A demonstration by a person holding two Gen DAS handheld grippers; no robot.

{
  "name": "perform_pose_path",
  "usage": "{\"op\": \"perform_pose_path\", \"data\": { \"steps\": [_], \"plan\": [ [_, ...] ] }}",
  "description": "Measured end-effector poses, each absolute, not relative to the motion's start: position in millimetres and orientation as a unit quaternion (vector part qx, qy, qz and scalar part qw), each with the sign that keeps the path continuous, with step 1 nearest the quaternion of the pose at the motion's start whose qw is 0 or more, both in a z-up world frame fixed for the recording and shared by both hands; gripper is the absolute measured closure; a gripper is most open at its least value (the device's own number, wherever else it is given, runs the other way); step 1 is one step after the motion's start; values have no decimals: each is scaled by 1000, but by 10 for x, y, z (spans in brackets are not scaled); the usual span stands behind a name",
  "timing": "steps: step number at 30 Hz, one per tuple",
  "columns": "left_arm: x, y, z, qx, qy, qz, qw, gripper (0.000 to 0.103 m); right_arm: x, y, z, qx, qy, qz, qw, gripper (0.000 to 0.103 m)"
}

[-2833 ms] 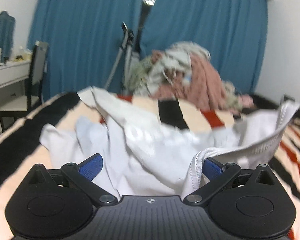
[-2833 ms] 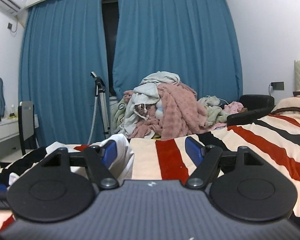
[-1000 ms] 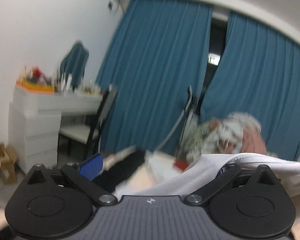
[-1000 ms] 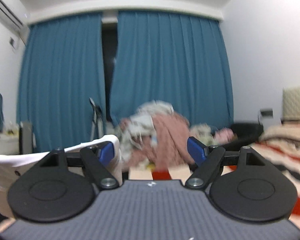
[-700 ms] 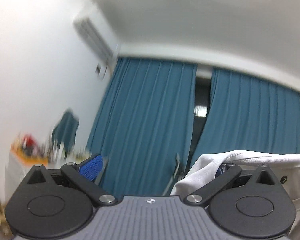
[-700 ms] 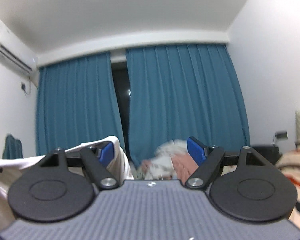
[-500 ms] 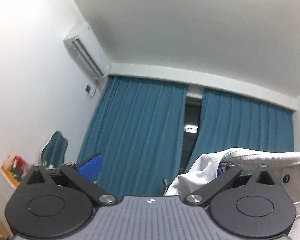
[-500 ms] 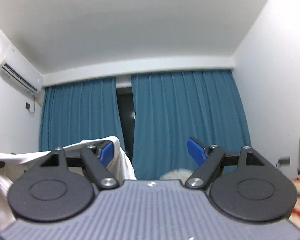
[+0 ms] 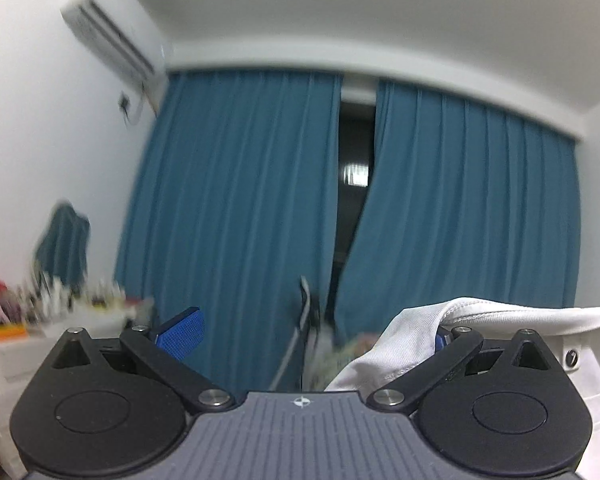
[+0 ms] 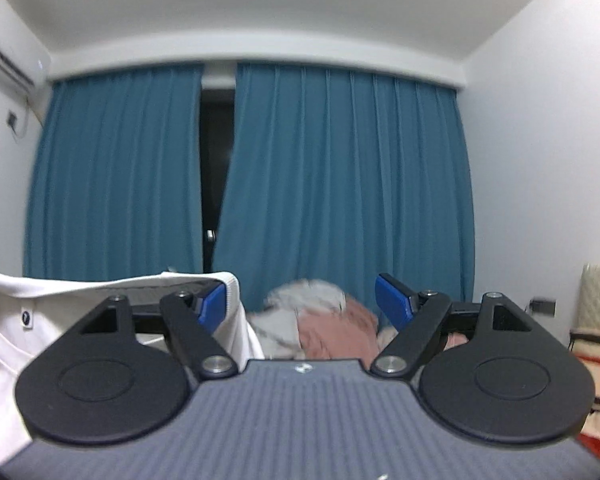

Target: Fold clothes

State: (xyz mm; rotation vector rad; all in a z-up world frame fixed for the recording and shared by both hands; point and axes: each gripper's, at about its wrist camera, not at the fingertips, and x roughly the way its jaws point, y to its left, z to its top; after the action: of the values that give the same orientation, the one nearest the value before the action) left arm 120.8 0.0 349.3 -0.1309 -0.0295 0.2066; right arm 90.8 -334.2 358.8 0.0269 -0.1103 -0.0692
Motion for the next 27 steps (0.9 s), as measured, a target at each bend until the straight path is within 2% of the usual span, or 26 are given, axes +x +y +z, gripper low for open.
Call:
{"op": "perform_pose_path", "data": {
  "steps": [5, 8, 14, 19, 23, 27],
  "plan": [
    [2682, -79, 2746, -63, 32, 101, 992, 0, 2235, -3318, 2876, 20, -11, -60, 998, 24],
    [3576, -59, 2108, -61, 76, 96, 991, 0, 3081, -3301, 2349, 23, 25, -65, 997, 24],
    [5293, 153, 504, -53, 205, 76, 974, 0, 4650, -3218, 756, 14, 138, -60, 989, 25],
    [6217, 318, -713, -14, 310, 47, 949, 0, 5499, -3089, -377, 0, 249, -25, 968, 25],
    [6304, 302, -797, 20, 344, 5, 939, 0, 5911, -2938, -799, -13, 341, 26, 940, 25],
    [6336, 278, -803, 53, 372, -37, 926, 0, 5898, -2816, -767, -24, 350, 67, 934, 25]
  ]
}}
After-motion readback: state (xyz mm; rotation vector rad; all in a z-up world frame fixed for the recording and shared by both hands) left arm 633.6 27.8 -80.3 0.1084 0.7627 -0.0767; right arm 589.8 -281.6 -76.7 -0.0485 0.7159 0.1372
